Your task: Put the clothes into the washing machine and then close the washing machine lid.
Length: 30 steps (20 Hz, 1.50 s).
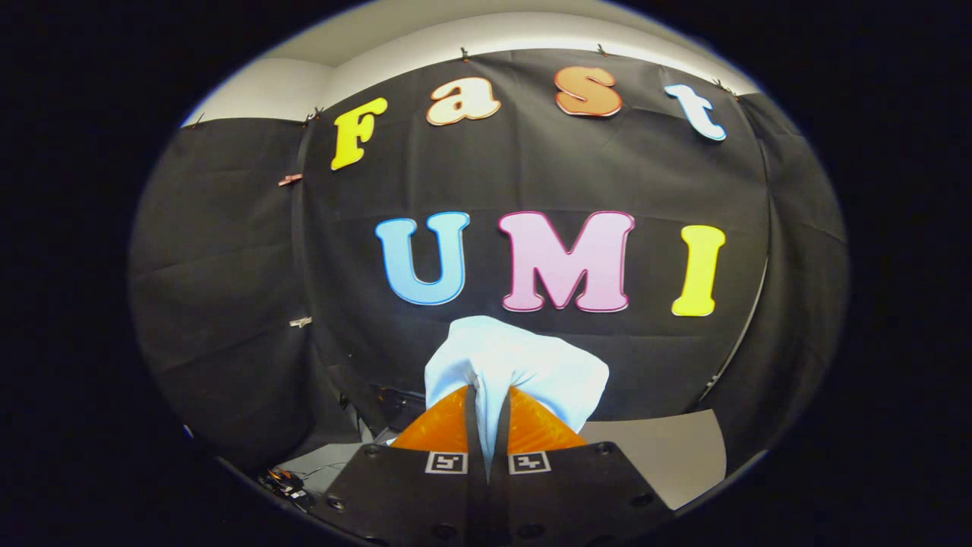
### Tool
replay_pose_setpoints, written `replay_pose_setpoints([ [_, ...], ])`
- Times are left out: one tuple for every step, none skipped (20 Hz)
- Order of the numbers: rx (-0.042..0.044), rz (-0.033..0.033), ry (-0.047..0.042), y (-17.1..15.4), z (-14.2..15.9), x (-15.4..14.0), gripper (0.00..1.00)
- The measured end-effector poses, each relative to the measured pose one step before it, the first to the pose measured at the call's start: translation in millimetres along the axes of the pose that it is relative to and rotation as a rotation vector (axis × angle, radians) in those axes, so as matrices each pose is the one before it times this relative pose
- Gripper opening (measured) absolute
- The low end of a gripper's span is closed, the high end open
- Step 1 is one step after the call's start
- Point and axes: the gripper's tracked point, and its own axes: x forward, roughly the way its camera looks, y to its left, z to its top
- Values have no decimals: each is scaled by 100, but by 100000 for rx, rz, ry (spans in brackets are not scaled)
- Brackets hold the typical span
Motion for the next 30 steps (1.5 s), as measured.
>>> replay_pose_setpoints([
  [-790, 2488, 862, 1409, -323, 626, 5],
  [-660, 2995, 671, 1453, -305, 587, 5],
  [-82, 3393, 344, 1350, -340, 602, 5],
  [270, 3309, 403, 1359, -469, 875, 5],
  [56, 2890, 658, 1083, -493, 815, 5],
  [-218, 2784, 822, 995, -560, 897, 5],
  [-588, 2184, 742, 837, -616, 893, 5],
  [-1050, 1752, 1053, 776, -760, 882, 5],
  [-1120, 1523, 894, 502, -768, 1065, 5],
  [-770, 1306, 1021, 408, -848, 1040, 5],
  [-313, 1157, 1531, 255, -949, 1124, 5],
  [285, 1245, 1693, 280, -1099, 1094, 5],
  [610, 1018, 2036, 22, -1055, 1224, 5],
  [761, 943, 2234, -5, -1188, 1284, 5],
  [922, 469, 2279, -137, -1134, 1270, 5],
  [1010, 18, 2183, -115, -1120, 1045, 5],
  [659, 94, 2149, -204, -1079, 1122, 5],
  [281, 46, 2108, -172, -1077, 1294, 5],
  [222, 150, 1934, -107, -1086, 1411, 5],
  [36, 55, 1842, -333, -1213, 1371, 5],
  [219, -126, 1792, -230, -996, 974, 5],
  [516, 552, 1046, -78, -724, 830, 5],
  [199, 626, 942, -78, -553, 847, 5],
  [-162, 784, 867, 5, -549, 645, 5],
  [-450, 605, 1215, -53, -514, 669, 5],
  [-228, -65, 1722, -185, -701, 431, 5],
  [208, -427, 1731, -264, -639, 418, 5],
  [720, 179, 1557, -170, -568, 606, 5],
  [900, 80, 1600, -234, -532, 584, 5],
  [249, -1054, 2416, -602, -629, 759, 5],
])
